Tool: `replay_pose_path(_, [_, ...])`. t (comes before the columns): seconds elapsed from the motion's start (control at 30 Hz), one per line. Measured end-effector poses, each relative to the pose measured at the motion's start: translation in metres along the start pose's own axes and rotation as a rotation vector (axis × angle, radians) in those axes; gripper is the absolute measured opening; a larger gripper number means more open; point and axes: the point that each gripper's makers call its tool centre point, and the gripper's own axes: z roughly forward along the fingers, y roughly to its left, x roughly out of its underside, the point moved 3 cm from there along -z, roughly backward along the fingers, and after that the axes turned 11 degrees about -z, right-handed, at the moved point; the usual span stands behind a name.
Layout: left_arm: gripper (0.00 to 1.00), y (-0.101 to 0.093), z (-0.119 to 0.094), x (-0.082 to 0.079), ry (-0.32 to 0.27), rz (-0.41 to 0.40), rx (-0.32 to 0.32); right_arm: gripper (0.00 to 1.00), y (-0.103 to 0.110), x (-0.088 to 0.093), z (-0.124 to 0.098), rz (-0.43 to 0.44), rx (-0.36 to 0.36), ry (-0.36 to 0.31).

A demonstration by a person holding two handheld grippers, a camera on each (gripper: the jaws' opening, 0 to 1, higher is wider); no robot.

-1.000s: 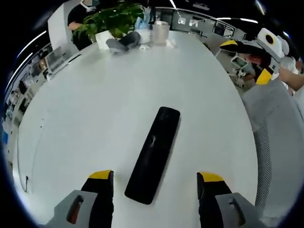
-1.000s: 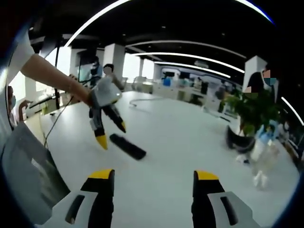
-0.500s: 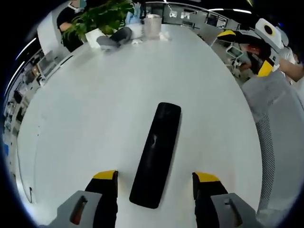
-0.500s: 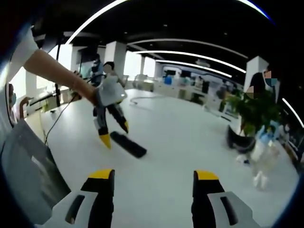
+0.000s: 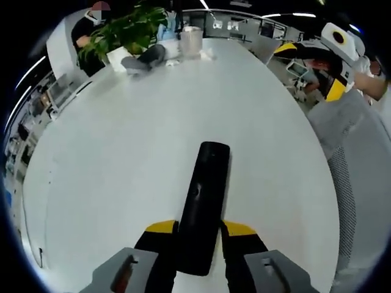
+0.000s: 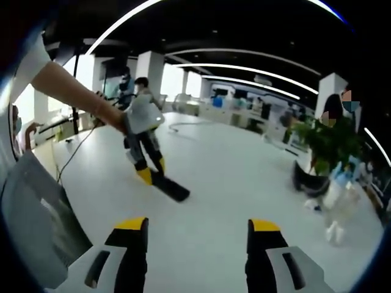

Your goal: Press the specified remote control buttons in sequence, fully releasing each button before pressing the next.

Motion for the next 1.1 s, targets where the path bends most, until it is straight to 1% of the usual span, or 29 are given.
replay_pose_path(0.17, [0.26,0.0,0.0,0.0,-0.022,-0.002,0.005,0.63,0.001,0.0,0.001,-0.004,-0.005,0.003])
replay_pose_path(0.4, [0.25,-0.006,-0.001,0.003,-0.022,0.016,0.022,0.63,0.002,0.0,0.001,-0.007,-0.009,0.004])
replay_pose_path(0.5, [0.25,-0.007,-0.002,0.004,-0.031,0.003,0.027,0.62,0.001,0.0,0.001,-0.002,-0.007,0.001])
replay_pose_path(0.63, [0.25,-0.01,-0.002,0.005,-0.057,-0.014,0.028,0.62,0.001,0.0,0.001,-0.004,-0.008,0.001])
replay_pose_path(1.1, [0.25,-0.025,-0.005,0.013,-0.065,-0.014,0.025,0.61,0.001,-0.003,0.0,-0.005,-0.01,-0.016])
